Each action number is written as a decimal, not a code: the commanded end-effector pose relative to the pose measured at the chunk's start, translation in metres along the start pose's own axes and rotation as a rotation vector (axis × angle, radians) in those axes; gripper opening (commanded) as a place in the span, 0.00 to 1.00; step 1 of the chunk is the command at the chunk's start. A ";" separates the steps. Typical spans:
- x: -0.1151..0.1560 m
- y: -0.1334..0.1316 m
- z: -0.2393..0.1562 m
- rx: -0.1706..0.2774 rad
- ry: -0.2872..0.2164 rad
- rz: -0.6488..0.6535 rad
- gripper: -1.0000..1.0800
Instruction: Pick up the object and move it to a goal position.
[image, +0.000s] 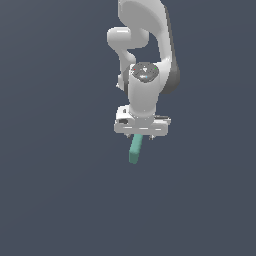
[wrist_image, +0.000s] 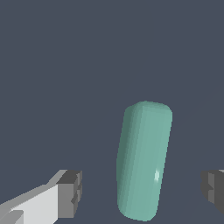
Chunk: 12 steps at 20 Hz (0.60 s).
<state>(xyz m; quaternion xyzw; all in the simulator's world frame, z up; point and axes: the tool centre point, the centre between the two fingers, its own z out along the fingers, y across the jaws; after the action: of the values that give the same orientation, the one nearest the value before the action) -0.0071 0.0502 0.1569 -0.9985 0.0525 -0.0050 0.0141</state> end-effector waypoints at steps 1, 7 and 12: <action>0.000 0.004 0.003 -0.008 -0.002 0.049 0.96; -0.001 0.010 0.009 -0.023 -0.005 0.133 0.96; -0.002 0.012 0.011 -0.029 -0.006 0.165 0.96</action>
<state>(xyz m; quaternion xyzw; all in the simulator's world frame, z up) -0.0097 0.0392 0.1464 -0.9915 0.1301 -0.0002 0.0010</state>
